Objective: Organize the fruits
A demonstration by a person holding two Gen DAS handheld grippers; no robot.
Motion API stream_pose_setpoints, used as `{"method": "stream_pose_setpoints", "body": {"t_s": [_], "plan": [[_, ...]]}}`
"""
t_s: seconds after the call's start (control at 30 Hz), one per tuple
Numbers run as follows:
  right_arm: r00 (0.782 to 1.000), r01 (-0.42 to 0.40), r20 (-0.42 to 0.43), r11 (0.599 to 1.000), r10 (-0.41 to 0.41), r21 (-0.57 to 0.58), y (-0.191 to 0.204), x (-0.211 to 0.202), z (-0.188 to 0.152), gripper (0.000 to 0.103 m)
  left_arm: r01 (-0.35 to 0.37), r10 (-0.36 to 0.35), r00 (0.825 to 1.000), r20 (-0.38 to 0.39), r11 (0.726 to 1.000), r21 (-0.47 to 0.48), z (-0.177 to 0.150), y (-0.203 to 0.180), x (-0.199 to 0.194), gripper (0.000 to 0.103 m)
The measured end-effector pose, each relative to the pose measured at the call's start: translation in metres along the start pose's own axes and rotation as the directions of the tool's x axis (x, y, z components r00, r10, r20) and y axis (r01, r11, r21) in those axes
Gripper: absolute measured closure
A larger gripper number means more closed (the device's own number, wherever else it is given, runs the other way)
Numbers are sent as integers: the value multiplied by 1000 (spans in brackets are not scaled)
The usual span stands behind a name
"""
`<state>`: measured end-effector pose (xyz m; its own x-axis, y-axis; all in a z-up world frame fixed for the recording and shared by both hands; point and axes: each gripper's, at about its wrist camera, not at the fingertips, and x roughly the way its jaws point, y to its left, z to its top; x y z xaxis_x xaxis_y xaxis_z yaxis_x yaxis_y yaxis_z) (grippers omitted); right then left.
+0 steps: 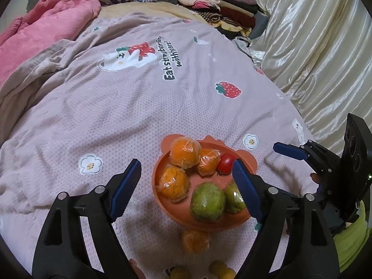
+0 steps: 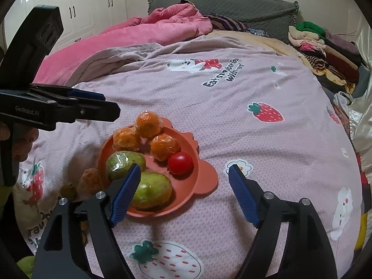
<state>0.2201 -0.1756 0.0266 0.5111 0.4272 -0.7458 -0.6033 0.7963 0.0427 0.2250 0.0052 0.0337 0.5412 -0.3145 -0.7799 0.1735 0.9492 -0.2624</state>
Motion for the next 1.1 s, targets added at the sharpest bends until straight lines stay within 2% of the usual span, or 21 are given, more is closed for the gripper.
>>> {"method": "stream_pose_setpoints", "body": {"t_s": [0.47,1.1], "plan": [[999,-1,43,1000,1,8,16,-24,-6,15,-60,60,996,60,998,0,-14,2,-29,10],[999,-17,46,1000,16,18,41,-50,-25,11,-103,103,988,114,995,-4,-44,0,-58,10]]}}
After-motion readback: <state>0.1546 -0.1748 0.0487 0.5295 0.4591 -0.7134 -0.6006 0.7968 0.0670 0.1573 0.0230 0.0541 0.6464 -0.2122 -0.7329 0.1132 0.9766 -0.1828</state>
